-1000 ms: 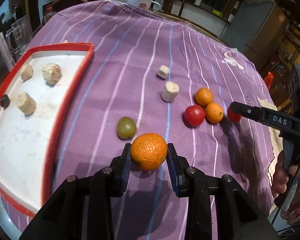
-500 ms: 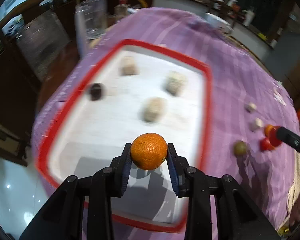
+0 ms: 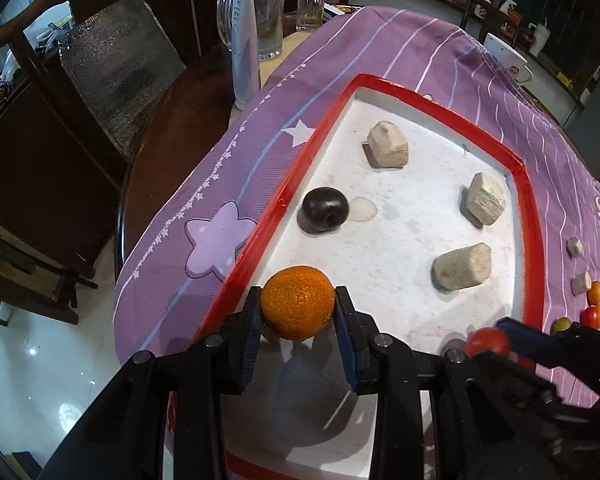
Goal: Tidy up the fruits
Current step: 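Place the orange in the tray with the left gripper while the right gripper places the tomato, then move the left gripper to the green fruit and grasp it, then carry the green fruit to the tray with the left gripper while the right gripper carries an orange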
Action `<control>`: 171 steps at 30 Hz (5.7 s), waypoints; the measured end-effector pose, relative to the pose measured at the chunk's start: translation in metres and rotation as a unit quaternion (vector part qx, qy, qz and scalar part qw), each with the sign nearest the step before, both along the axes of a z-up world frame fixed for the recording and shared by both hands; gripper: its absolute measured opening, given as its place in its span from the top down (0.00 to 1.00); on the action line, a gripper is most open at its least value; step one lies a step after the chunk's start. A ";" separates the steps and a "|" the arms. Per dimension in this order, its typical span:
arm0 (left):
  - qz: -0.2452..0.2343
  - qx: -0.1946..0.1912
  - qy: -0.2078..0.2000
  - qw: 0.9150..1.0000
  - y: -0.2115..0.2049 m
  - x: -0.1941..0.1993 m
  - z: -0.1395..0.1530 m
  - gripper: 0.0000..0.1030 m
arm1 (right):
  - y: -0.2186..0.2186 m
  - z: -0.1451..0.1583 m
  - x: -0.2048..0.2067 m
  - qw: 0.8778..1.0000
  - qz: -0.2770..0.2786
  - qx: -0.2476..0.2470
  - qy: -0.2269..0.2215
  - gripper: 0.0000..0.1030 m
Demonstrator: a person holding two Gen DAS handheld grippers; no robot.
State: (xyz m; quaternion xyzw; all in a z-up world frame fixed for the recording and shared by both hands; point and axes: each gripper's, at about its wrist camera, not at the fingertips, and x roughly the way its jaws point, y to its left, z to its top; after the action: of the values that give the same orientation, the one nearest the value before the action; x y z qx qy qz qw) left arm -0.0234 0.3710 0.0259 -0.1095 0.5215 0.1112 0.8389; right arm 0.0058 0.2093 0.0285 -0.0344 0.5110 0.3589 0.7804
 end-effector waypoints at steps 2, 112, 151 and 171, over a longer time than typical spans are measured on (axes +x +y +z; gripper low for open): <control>-0.001 -0.002 -0.002 1.000 0.002 -0.002 0.000 0.67 | 0.008 -0.004 -0.002 1.000 0.006 0.001 0.002 0.64; -0.161 0.037 0.002 0.986 -0.254 0.006 0.011 0.27 | -0.317 0.006 -0.014 0.961 -0.276 -0.006 0.008 0.56; -0.100 -0.029 -0.061 0.993 -0.164 -0.011 0.038 0.77 | -0.230 0.034 -0.016 0.982 -0.188 0.003 -0.033 0.63; -0.008 0.019 -0.006 1.000 -0.021 -0.021 0.004 0.77 | -0.014 0.013 -0.031 0.999 0.010 -0.021 -0.032 0.63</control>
State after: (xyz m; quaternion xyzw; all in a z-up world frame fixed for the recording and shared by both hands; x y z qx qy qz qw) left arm -0.0443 0.3500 0.0295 -0.0902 0.5153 0.1133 0.8447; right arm -0.0249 0.1956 0.0412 -0.0675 0.4930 0.3542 0.7918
